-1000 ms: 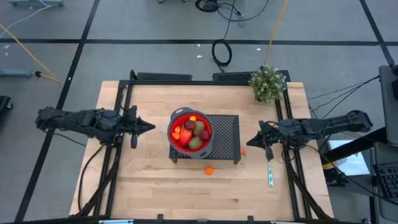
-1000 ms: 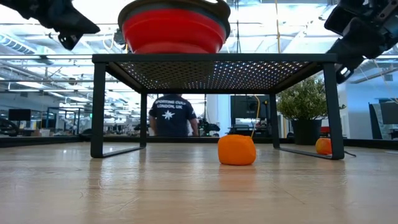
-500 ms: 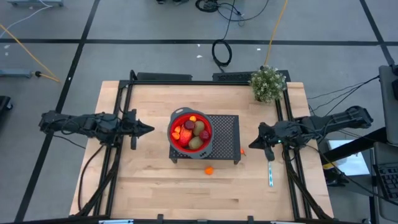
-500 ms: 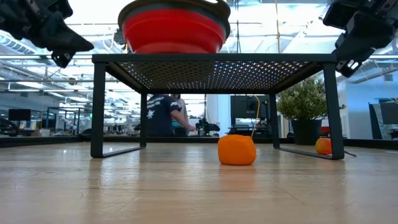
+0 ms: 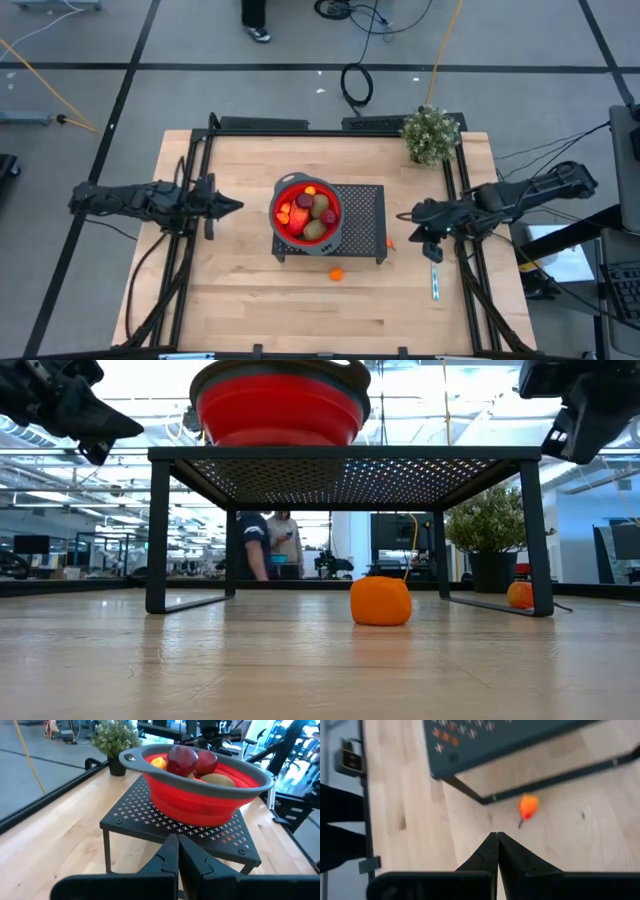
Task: Pick & Place Fruit
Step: Put the peach into the red colander on the shelf
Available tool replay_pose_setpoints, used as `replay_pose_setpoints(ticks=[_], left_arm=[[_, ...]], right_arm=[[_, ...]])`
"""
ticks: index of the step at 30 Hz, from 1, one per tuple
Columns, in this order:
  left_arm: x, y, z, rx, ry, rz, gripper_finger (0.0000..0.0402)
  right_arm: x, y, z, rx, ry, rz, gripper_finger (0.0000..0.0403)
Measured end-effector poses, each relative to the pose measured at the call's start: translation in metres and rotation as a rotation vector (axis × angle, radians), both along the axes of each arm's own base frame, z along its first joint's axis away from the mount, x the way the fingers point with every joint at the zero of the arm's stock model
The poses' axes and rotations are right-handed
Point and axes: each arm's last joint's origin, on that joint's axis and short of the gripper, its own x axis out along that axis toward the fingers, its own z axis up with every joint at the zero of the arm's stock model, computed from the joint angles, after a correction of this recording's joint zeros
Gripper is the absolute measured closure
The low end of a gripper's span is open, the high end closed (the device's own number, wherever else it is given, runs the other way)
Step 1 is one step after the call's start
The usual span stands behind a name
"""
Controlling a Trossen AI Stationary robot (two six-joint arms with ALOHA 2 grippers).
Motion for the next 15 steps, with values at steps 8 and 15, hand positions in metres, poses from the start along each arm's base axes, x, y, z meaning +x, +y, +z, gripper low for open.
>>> replay_pose_setpoints(ticks=[8, 15], left_arm=[[-0.005, 0.001, 0.000, 0.005, -0.015, 0.004, 0.0401], [-0.005, 0.001, 0.001, 0.003, -0.015, 0.004, 0.0401]], right_arm=[[0.005, 0.009, -0.008, 0.000, 0.155, -0.012, 0.0403], [0.001, 0.008, -0.017, 0.024, 0.199, -0.068, 0.0403]])
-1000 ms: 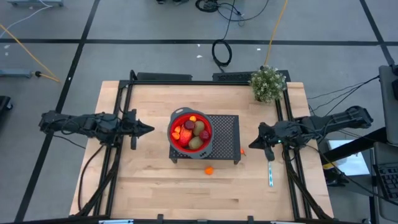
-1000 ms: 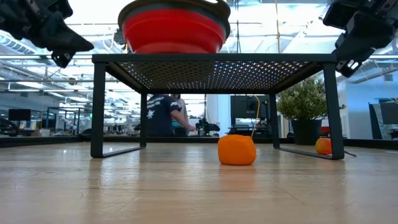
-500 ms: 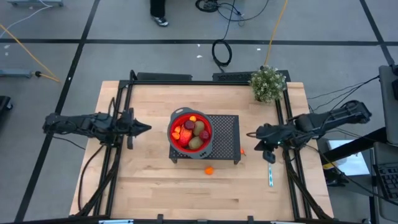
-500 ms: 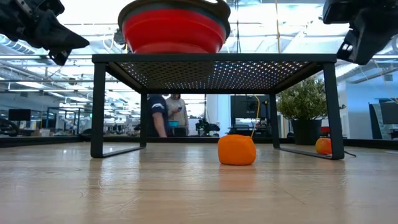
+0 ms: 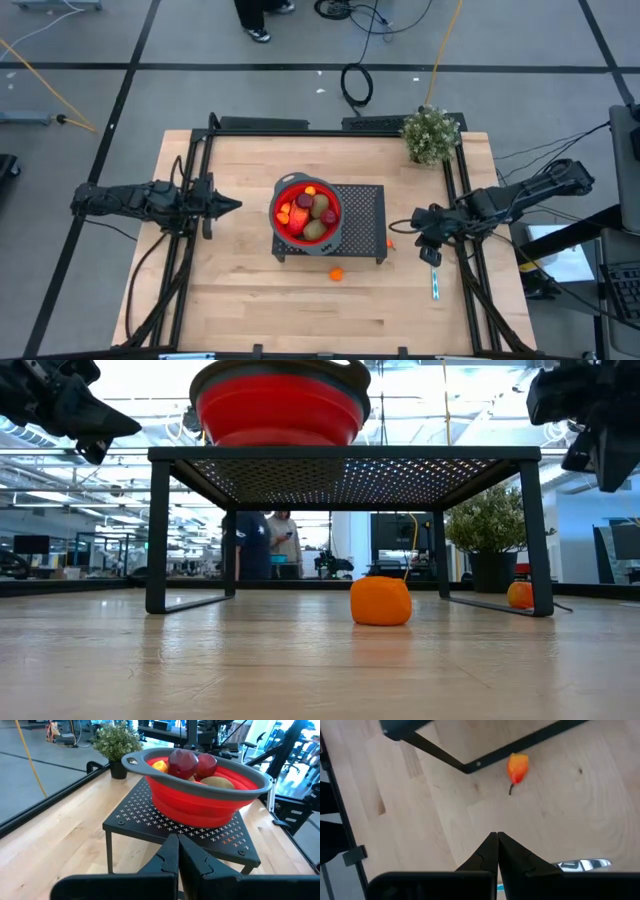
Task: Pick & Place Fruit
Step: Put the peach into the red colander on the shelf
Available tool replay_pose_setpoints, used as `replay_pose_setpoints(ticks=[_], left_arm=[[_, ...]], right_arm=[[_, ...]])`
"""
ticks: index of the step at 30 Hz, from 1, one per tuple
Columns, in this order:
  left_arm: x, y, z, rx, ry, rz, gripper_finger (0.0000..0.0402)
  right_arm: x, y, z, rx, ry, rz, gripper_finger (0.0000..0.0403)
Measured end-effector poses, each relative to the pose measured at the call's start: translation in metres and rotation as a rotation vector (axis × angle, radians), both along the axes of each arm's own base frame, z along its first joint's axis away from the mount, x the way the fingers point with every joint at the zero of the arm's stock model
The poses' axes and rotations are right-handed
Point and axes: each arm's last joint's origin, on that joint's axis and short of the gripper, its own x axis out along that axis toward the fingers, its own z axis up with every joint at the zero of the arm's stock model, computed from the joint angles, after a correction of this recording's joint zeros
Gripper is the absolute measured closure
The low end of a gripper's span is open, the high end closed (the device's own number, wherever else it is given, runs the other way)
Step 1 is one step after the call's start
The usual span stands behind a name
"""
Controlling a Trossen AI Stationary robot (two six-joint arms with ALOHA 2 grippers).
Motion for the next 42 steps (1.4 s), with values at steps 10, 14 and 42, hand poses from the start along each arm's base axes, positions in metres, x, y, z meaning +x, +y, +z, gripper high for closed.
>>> replay_pose_setpoints(ticks=[10, 14, 42], left_arm=[[0.000, 0.000, 0.000, -0.007, -0.002, 0.000, 0.0401], [0.000, 0.000, 0.000, -0.008, -0.003, 0.000, 0.0401], [0.000, 0.000, 0.000, -0.012, -0.003, -0.002, 0.0400]], right_arm=[[0.000, 0.000, -0.014, 0.021, -0.031, -0.019, 0.0399], [0.000, 0.000, -0.016, 0.020, -0.028, -0.020, 0.0381], [0.000, 0.000, -0.016, 0.007, -0.032, 0.004, 0.0187]])
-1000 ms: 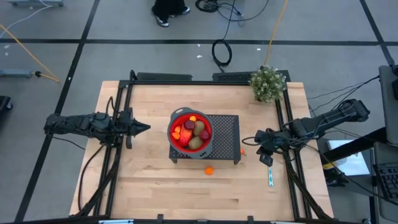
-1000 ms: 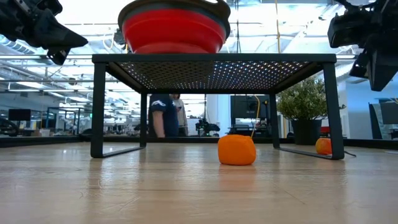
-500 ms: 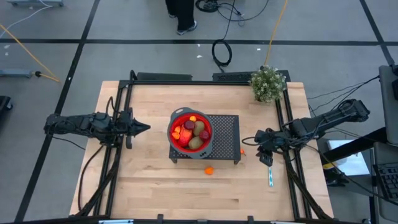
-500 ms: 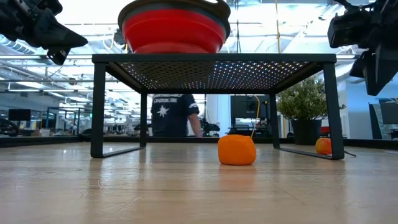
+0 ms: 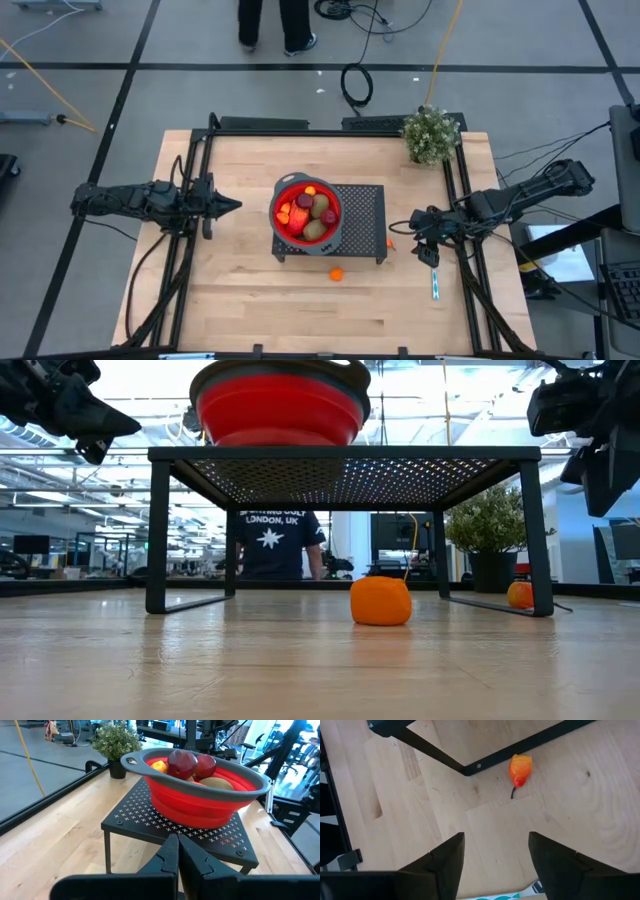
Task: Pick & Place Fruit
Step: Put the peach into the red colander on the shelf
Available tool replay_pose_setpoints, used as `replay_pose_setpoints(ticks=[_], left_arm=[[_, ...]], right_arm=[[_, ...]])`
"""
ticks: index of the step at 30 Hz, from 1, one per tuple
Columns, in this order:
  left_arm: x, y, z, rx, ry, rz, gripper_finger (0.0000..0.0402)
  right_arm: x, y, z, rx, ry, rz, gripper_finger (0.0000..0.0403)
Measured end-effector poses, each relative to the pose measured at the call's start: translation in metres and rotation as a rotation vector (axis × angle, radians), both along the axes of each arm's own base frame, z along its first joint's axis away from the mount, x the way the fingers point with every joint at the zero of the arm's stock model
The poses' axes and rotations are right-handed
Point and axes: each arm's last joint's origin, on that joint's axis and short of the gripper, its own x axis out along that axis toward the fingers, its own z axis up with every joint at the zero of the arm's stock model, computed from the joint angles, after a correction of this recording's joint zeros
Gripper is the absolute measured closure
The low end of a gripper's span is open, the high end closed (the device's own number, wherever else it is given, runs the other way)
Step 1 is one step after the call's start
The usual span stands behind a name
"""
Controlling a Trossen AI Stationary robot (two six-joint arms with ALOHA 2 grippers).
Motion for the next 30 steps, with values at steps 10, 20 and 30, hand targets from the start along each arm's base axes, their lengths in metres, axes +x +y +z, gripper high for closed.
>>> replay_pose_setpoints(ticks=[10, 20, 30], left_arm=[[0.000, 0.000, 0.000, 0.002, 0.001, 0.000, 0.0400], [0.000, 0.000, 0.000, 0.003, 0.001, 0.000, 0.0397], [0.000, 0.000, 0.000, 0.003, 0.001, 0.000, 0.0395]], right_arm=[[0.001, 0.000, 0.000, 0.002, -0.007, -0.001, 0.0190], [0.004, -0.003, -0.006, -0.107, -0.058, -0.069, 0.0194], [0.006, -0.003, -0.035, -0.074, -0.118, -0.125, 0.0195]])
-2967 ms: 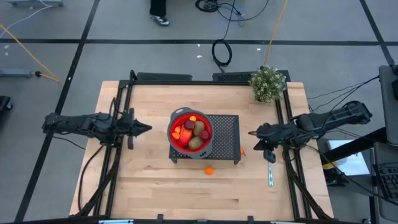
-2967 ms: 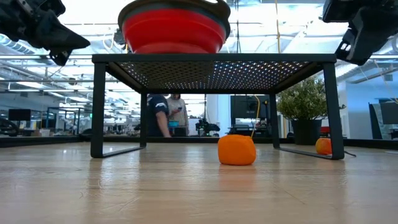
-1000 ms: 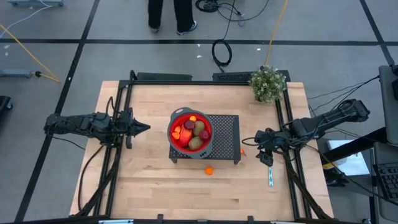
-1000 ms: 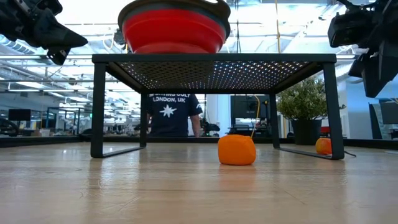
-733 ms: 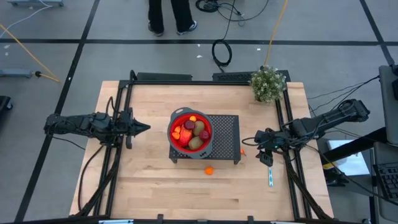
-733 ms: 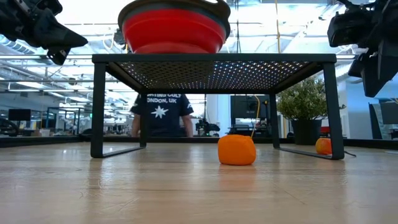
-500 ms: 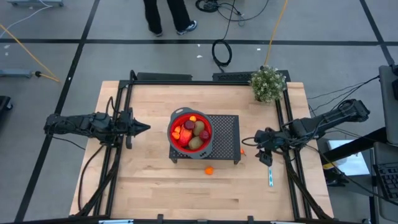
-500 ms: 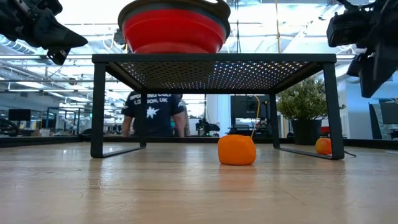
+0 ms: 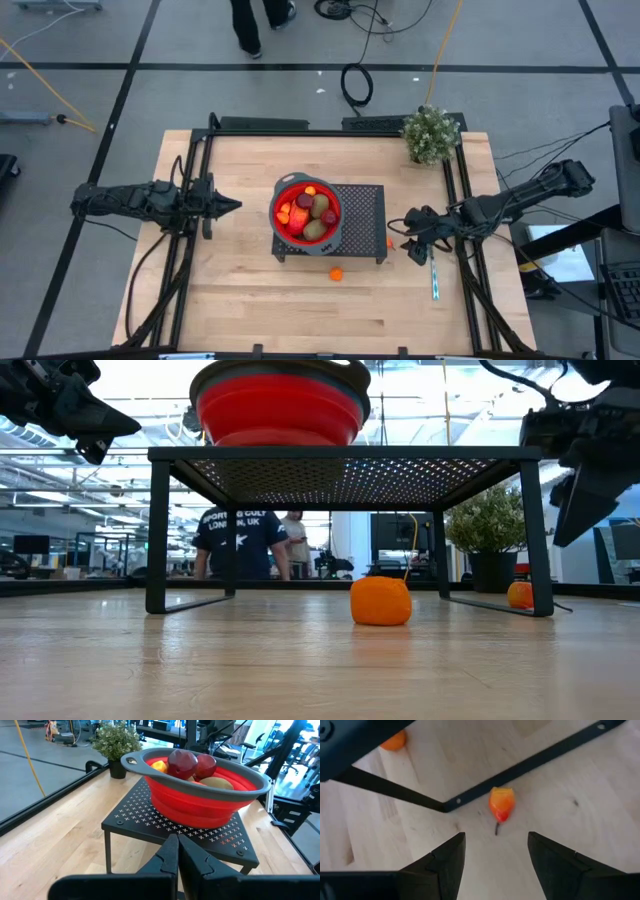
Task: Pick & Place Fruit
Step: Put the peach into the red colander on the shelf
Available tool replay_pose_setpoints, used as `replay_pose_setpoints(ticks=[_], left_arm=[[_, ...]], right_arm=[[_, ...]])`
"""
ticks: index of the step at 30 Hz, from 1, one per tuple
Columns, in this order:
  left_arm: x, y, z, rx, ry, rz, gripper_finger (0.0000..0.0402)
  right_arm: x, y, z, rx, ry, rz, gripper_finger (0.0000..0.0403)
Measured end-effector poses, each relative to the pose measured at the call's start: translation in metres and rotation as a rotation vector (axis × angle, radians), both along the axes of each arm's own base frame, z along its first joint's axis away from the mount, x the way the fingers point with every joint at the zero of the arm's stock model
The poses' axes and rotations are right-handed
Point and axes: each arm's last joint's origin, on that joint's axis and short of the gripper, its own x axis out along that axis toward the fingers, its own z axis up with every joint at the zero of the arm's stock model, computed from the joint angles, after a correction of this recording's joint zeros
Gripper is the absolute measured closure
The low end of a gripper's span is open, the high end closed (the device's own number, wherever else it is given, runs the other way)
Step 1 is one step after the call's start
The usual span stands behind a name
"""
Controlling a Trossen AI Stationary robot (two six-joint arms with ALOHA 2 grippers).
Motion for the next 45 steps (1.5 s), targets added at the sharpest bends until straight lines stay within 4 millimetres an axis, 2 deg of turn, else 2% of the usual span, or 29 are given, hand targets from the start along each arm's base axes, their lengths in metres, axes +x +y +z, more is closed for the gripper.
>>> replay_pose_setpoints(ticks=[5, 19, 33, 45], left_arm=[[0.000, 0.000, 0.000, 0.001, 0.000, 0.000, 0.0394], [0.000, 0.000, 0.000, 0.006, 0.000, 0.002, 0.0394], [0.000, 0.000, 0.000, 0.005, -0.001, 0.003, 0.0394], [0.000, 0.000, 0.000, 0.001, -0.001, 0.004, 0.0394]], right_arm=[[0.001, 0.000, -0.011, 0.017, -0.048, -0.001, 0.0195], [0.008, 0.003, -0.023, 0.028, -0.081, -0.001, 0.0195], [0.019, 0.006, -0.044, -0.004, 0.014, -0.001, 0.0195], [0.024, 0.008, -0.047, -0.007, -0.001, 0.008, 0.0195]])
